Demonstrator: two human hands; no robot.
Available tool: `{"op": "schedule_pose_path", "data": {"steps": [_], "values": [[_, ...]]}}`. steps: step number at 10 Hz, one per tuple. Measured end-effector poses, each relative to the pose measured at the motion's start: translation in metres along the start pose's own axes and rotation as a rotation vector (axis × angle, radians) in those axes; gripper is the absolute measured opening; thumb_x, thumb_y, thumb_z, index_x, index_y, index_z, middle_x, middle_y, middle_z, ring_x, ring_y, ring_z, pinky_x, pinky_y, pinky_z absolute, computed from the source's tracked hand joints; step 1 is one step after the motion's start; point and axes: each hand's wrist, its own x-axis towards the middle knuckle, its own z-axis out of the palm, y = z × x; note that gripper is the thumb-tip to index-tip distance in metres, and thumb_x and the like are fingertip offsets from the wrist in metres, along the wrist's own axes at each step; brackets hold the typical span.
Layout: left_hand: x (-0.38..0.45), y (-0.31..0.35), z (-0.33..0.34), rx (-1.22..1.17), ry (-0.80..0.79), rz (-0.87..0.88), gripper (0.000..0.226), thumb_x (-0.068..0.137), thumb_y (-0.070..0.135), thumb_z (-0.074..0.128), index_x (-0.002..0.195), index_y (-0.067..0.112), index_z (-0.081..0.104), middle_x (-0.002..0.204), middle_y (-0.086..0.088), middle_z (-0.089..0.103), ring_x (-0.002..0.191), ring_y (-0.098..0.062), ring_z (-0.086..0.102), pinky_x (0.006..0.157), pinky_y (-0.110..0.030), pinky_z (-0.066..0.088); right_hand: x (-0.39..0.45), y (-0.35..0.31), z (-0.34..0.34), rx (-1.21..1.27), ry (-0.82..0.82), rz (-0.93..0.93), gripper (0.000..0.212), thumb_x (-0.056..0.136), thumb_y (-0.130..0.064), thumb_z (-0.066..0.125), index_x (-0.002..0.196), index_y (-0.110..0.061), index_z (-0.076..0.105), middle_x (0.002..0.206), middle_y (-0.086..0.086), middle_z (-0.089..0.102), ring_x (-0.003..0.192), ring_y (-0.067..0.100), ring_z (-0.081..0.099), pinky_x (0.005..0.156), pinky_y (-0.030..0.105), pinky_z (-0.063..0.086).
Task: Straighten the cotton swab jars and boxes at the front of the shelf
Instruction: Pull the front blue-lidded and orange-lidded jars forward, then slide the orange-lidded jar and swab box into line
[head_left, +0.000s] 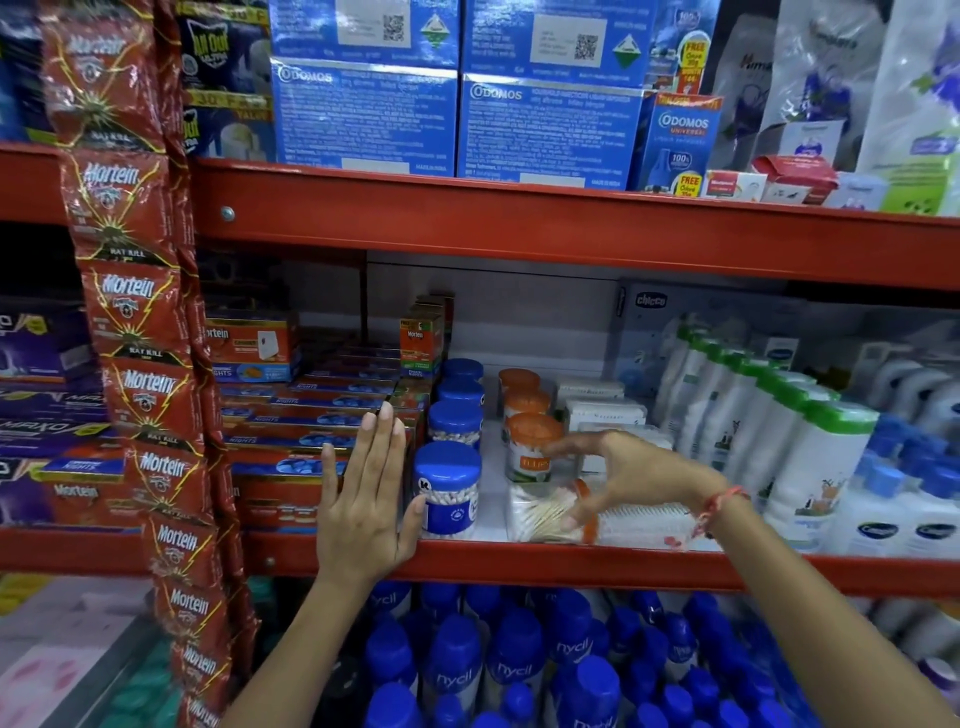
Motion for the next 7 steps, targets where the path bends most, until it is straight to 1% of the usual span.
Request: {"op": "schedule_pose_path", "data": {"steps": [1, 2, 3, 4, 5, 6, 7], "values": [[0.000, 0.000, 0.000, 0.001, -0.001, 0.000, 0.063, 0.099, 0.044, 0.017, 0.150, 0.007, 0.014, 0.161, -0.004, 0.004, 0.147, -0.020, 0.010, 0.121, -0.045, -0.004, -0.005, 0.015, -0.001, -0.095, -0.066, 0.082, 0.094, 0.056, -0.048, 0.083, 0.137, -0.028, 0.041, 0.144, -0.013, 0.042, 0.133, 0.006, 0.036, 0.116, 0.029, 0.026], [0.000, 0.001, 0.000, -0.004, -0.001, 0.001, 0.063, 0.099, 0.044, 0.017, 0.149, 0.007, 0.014, 0.161, -0.004, 0.004, 0.147, -0.020, 0.010, 0.121, -0.045, -0.004, -0.006, 0.020, 0.003, -0.135, -0.075, 0.101, 0.093, 0.057, -0.048, 0.082, 0.138, -0.028, 0.041, 0.145, -0.011, 0.042, 0.134, 0.009, 0.036, 0.115, 0.030, 0.027], [0.001, 0.001, -0.001, 0.000, -0.002, 0.006, 0.063, 0.099, 0.044, 0.017, 0.150, 0.007, 0.014, 0.161, -0.004, 0.004, 0.147, -0.020, 0.010, 0.121, -0.045, -0.004, -0.005, 0.020, 0.003, -0.133, -0.046, 0.082, 0.089, 0.057, -0.047, 0.083, 0.136, -0.030, 0.044, 0.141, -0.012, 0.046, 0.130, 0.007, 0.040, 0.113, 0.029, 0.030], [0.001, 0.001, -0.001, 0.003, -0.006, 0.007, 0.063, 0.099, 0.045, 0.018, 0.149, 0.007, 0.015, 0.161, -0.004, 0.004, 0.147, -0.020, 0.010, 0.121, -0.046, -0.003, -0.005, 0.016, -0.001, -0.069, -0.009, 0.049, 0.082, 0.059, -0.044, 0.083, 0.132, -0.030, 0.048, 0.133, -0.016, 0.052, 0.121, 0.001, 0.046, 0.108, 0.022, 0.034], [0.000, 0.000, 0.000, 0.007, -0.009, 0.007, 0.063, 0.099, 0.045, 0.017, 0.150, 0.008, 0.014, 0.161, -0.004, 0.004, 0.147, -0.020, 0.010, 0.121, -0.046, -0.003, -0.003, 0.007, -0.009, 0.020, 0.010, 0.004, 0.074, 0.063, -0.036, 0.083, 0.128, -0.029, 0.050, 0.123, -0.020, 0.055, 0.112, -0.005, 0.050, 0.096, 0.013, 0.037], [0.000, -0.001, 0.000, 0.002, -0.004, 0.007, 0.063, 0.098, 0.045, 0.018, 0.150, 0.008, 0.014, 0.161, -0.004, 0.004, 0.147, -0.020, 0.010, 0.121, -0.046, -0.003, 0.002, -0.006, -0.015, 0.059, 0.023, -0.025, 0.073, 0.064, -0.030, 0.084, 0.128, -0.024, 0.051, 0.126, -0.014, 0.056, 0.115, 0.002, 0.052, 0.099, 0.017, 0.040], [0.001, 0.000, 0.000, -0.003, 0.002, 0.010, 0.063, 0.098, 0.045, 0.018, 0.150, 0.008, 0.014, 0.161, -0.004, 0.004, 0.147, -0.020, 0.010, 0.121, -0.045, -0.003, 0.007, -0.015, -0.014, 0.040, 0.008, -0.042, 0.075, 0.064, -0.027, 0.083, 0.131, -0.022, 0.049, 0.131, -0.011, 0.055, 0.120, 0.006, 0.051, 0.105, 0.024, 0.041]]}}
